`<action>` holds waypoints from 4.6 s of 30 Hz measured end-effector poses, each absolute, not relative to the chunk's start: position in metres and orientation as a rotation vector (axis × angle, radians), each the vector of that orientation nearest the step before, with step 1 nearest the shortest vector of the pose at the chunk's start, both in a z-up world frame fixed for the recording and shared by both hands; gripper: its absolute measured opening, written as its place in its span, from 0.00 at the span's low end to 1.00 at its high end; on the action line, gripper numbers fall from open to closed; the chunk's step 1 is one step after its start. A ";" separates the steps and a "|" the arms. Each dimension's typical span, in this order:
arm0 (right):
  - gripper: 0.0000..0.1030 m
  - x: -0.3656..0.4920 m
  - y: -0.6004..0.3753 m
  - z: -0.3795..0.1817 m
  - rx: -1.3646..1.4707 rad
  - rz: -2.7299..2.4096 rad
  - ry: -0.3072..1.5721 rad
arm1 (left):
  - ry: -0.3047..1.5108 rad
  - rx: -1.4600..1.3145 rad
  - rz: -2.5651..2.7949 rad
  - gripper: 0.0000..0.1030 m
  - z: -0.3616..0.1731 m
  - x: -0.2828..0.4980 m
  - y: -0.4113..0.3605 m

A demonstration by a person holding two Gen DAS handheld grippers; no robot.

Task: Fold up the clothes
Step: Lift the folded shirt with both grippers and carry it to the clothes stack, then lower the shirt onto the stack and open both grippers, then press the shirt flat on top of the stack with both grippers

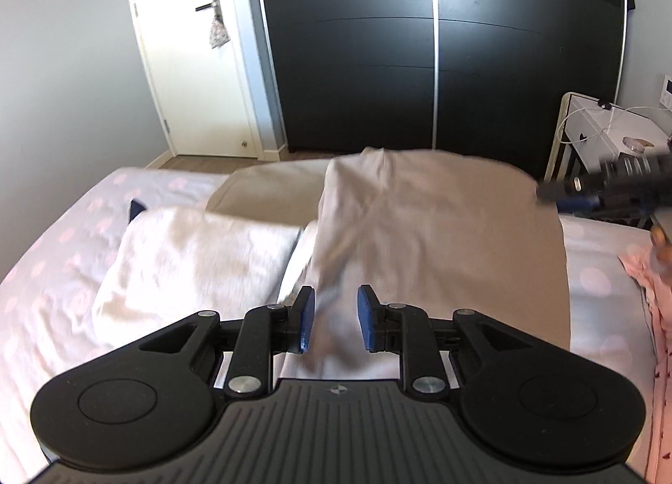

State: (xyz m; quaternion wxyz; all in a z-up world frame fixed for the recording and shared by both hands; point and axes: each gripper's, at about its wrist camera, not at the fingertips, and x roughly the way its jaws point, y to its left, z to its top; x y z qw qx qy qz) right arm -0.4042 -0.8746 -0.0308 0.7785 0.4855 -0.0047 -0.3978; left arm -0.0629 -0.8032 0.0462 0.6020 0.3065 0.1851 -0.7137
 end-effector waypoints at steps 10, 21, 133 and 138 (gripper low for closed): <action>0.19 -0.420 -0.899 -0.062 1.313 -0.791 -0.189 | 0.509 0.648 -1.609 0.20 0.030 -0.045 -0.782; 0.01 -0.423 -0.897 -0.057 1.083 -1.041 0.037 | 0.657 0.560 -1.502 0.20 0.002 -0.030 -0.812; 0.99 -0.410 -0.600 -0.011 0.209 -0.932 0.400 | 0.401 0.309 -1.274 0.75 0.047 -0.210 -0.562; 0.99 -0.411 -0.596 -0.010 0.212 -0.926 0.384 | 0.419 0.312 -1.290 0.75 0.044 -0.213 -0.564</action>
